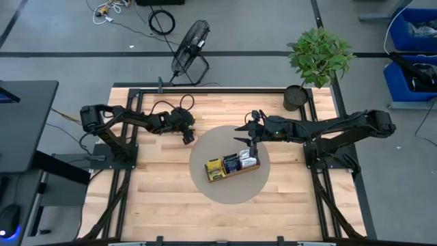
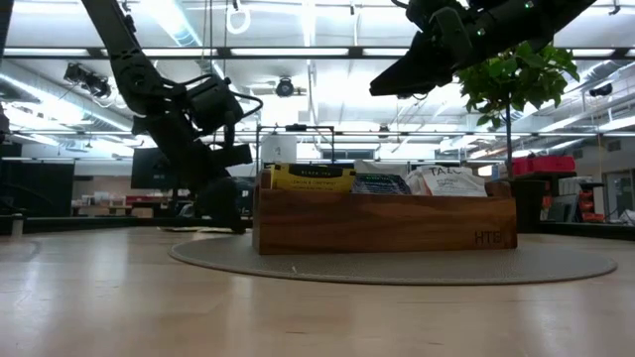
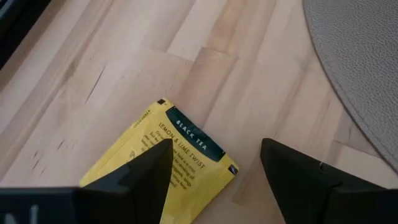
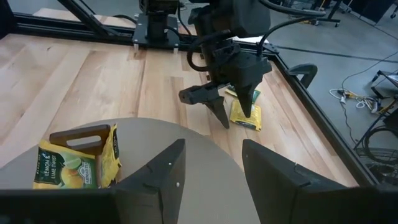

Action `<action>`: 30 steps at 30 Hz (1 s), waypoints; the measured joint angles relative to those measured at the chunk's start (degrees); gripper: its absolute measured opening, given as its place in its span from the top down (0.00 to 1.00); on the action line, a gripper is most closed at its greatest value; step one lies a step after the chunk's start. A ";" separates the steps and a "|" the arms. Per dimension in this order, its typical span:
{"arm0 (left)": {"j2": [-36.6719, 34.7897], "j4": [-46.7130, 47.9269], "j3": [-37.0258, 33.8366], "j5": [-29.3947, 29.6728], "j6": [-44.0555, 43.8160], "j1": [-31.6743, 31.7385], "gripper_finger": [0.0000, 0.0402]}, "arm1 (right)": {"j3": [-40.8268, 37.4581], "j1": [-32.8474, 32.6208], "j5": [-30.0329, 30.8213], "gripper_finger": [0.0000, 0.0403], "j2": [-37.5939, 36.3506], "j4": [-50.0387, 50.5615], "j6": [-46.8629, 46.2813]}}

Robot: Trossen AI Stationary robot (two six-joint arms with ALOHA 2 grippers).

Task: Pick & Place Tea
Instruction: Put the yellow tea bag into the left section of the wooden organizer

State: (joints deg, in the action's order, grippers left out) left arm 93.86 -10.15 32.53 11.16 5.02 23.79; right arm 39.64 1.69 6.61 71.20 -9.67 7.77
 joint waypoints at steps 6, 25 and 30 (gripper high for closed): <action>0.10 1.37 0.04 -0.48 0.19 0.49 0.48 | 0.00 0.00 0.02 0.58 0.00 0.01 0.00; 0.12 4.13 -0.19 -0.89 0.22 0.16 0.99 | 0.00 -0.02 0.00 0.58 2.92 -0.06 -0.22; -1.94 4.51 -0.39 -0.70 0.22 -1.97 1.00 | 0.00 -0.02 0.00 0.58 3.28 -0.96 -0.20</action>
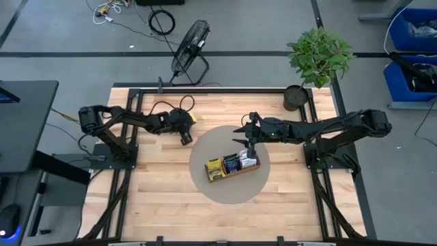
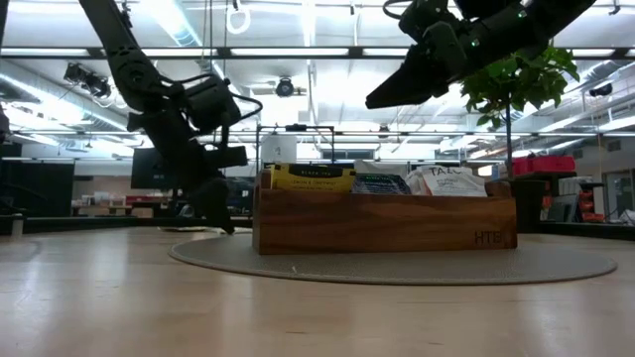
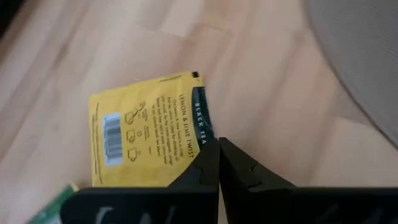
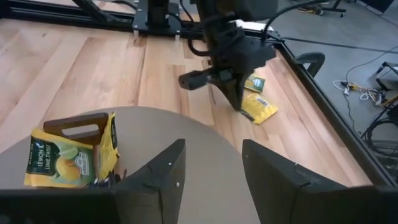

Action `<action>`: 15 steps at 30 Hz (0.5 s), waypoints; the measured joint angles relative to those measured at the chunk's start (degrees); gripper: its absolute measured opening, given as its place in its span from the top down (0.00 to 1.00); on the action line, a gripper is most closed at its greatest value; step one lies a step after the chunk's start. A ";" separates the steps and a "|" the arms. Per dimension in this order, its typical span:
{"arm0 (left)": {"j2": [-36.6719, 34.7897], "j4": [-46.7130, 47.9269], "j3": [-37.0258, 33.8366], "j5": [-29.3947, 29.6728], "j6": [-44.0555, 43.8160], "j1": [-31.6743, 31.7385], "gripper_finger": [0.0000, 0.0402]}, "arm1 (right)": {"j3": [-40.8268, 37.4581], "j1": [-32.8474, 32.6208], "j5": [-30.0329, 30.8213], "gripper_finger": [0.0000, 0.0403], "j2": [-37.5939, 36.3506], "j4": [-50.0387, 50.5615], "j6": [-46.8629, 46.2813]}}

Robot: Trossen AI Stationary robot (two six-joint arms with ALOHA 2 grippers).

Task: Pick & Place Tea
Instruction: Put the yellow tea bag into the left section of the wooden organizer

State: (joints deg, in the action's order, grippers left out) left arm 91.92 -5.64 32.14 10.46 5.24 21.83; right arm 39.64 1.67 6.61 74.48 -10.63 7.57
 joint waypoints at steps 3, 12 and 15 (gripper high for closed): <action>-1.97 1.11 -0.18 -0.89 0.03 -1.22 1.00 | 0.00 0.00 0.00 0.58 0.00 -0.16 0.18; -3.33 1.01 -0.08 -1.03 -0.73 -3.40 1.00 | 0.00 0.00 0.00 0.58 0.00 -0.20 0.18; -3.35 1.44 -0.06 -0.85 -1.14 -3.44 0.98 | 0.00 0.00 0.00 0.58 0.00 -0.15 0.18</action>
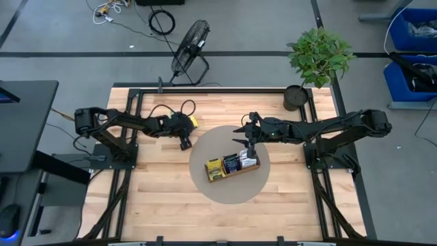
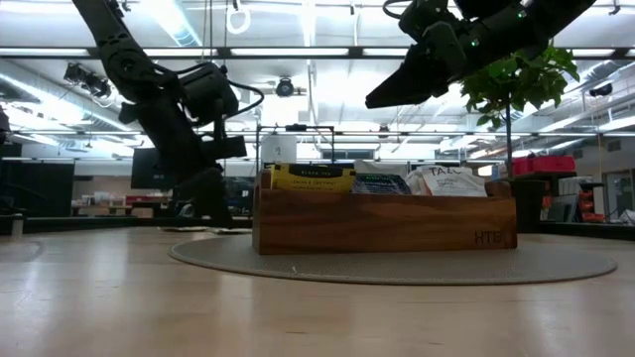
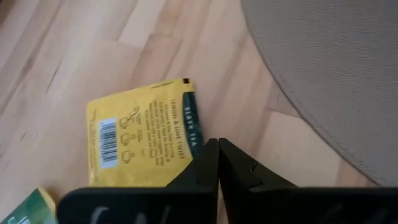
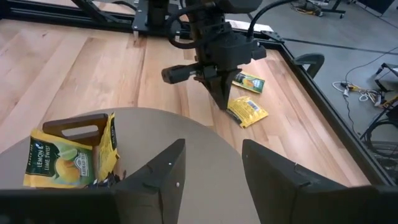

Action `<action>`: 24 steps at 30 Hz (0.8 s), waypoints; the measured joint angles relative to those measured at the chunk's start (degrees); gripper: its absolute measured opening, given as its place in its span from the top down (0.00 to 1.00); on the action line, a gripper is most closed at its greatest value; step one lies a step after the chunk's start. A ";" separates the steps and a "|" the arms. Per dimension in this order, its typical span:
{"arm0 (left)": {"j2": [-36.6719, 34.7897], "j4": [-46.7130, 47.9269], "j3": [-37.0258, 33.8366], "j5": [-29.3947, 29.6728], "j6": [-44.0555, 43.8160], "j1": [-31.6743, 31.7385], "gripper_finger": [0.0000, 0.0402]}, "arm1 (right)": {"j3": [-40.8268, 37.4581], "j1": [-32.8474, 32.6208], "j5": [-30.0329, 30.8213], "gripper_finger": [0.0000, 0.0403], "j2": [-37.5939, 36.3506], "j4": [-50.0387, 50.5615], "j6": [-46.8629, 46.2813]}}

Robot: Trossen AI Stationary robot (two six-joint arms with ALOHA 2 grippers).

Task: Pick & Place Tea
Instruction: Put the yellow tea bag into the left section of the wooden organizer

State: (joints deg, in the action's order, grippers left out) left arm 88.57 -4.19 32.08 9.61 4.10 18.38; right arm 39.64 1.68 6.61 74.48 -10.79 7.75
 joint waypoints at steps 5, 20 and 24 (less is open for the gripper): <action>-0.08 0.09 0.08 0.23 1.63 0.27 0.84 | 0.00 0.00 0.00 0.58 0.00 0.11 -0.24; -0.21 3.12 0.31 0.12 12.43 3.21 0.32 | 0.00 0.02 0.00 0.58 -0.02 -0.03 -0.26; -0.19 3.25 0.32 -3.20 14.99 5.36 0.31 | 0.00 0.01 0.00 0.58 -0.03 -0.24 -0.24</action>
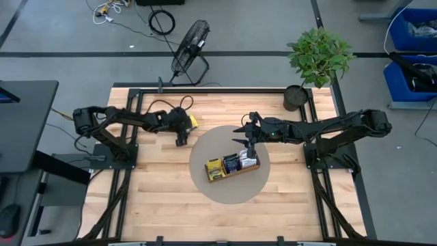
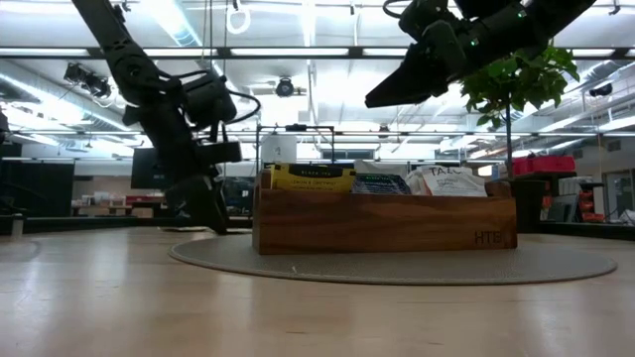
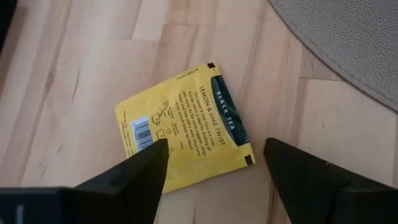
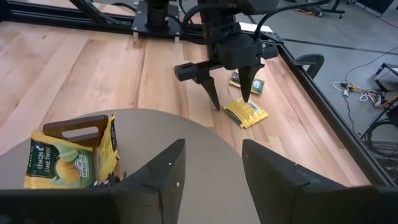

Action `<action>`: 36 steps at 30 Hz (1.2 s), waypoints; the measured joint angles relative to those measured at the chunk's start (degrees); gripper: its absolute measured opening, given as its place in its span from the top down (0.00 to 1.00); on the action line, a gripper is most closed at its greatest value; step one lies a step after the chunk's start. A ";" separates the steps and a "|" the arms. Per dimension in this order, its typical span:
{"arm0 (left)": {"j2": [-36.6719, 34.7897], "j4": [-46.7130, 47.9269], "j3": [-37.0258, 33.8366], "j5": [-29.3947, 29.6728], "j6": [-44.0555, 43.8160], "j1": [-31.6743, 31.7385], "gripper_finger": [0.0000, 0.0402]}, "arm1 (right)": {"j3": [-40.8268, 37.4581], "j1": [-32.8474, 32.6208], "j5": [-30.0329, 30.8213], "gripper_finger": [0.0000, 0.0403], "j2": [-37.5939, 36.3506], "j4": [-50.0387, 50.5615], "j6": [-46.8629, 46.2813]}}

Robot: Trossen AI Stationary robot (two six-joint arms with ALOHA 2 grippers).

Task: Pick & Place Tea
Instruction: Put the yellow tea bag into the left section of the wooden organizer

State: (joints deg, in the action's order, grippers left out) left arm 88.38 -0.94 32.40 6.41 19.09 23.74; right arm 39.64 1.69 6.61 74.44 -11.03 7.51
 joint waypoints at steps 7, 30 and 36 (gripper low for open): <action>0.14 0.32 -0.01 -4.31 0.59 3.47 0.40 | 0.00 0.00 0.00 0.58 -0.03 -0.91 0.23; 6.04 2.27 3.98 -11.64 0.72 4.98 0.99 | 0.00 0.00 -0.02 0.58 -0.03 -2.65 0.48; 3.87 1.91 3.83 -12.04 -0.44 4.38 1.00 | 0.00 0.00 -0.02 0.58 -0.03 -2.62 0.48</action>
State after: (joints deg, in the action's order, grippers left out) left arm 92.25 0.97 36.23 -5.63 18.65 28.12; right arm 39.64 1.69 6.60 74.41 -13.65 7.99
